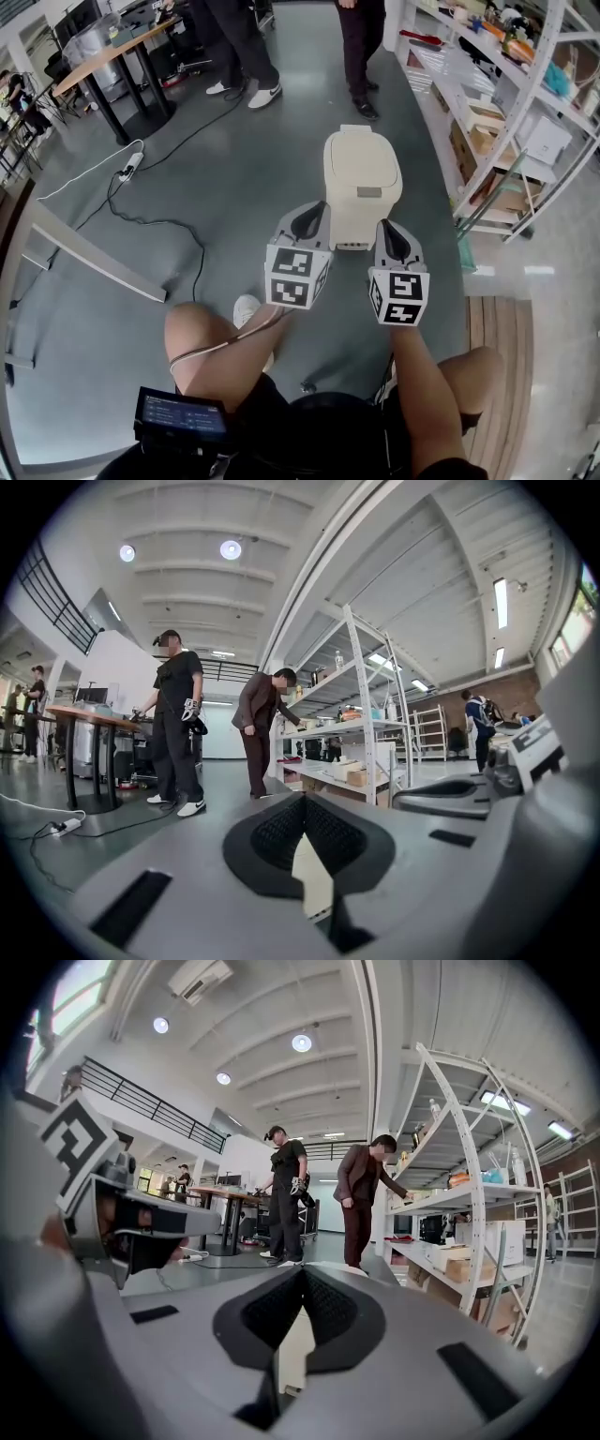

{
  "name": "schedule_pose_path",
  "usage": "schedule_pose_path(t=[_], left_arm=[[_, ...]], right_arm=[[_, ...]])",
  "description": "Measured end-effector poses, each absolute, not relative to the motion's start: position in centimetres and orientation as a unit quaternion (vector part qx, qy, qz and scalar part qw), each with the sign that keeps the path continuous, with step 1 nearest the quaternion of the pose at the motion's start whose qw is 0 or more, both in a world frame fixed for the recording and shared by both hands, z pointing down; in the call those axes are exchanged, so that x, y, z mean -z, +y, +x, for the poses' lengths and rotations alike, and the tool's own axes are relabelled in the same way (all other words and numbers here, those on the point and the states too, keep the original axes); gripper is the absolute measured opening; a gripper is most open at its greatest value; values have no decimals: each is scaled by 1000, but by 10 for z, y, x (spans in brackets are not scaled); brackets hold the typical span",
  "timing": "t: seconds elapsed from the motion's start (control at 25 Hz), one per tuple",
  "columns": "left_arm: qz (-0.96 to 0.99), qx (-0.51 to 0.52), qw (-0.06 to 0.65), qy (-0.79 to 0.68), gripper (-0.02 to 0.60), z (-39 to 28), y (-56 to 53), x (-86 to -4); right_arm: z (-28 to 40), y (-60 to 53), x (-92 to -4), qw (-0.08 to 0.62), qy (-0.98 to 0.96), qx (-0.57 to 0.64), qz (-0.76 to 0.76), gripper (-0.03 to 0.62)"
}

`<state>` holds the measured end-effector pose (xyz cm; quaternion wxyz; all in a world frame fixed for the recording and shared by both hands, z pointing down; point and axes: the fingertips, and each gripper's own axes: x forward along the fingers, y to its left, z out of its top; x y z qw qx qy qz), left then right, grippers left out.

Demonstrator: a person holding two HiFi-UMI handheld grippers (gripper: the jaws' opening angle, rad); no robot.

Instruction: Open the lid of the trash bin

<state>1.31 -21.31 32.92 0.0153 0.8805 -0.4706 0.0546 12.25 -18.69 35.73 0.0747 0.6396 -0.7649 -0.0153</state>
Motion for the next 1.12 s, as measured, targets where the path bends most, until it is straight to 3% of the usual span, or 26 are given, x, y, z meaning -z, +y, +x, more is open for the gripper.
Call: schedule_pose_path(t=[1.12], left_arm=[[869, -50, 67, -488, -2, 22, -324, -361]], right_arm=[[145, -307, -385, 63, -756, -29, 651, 6]])
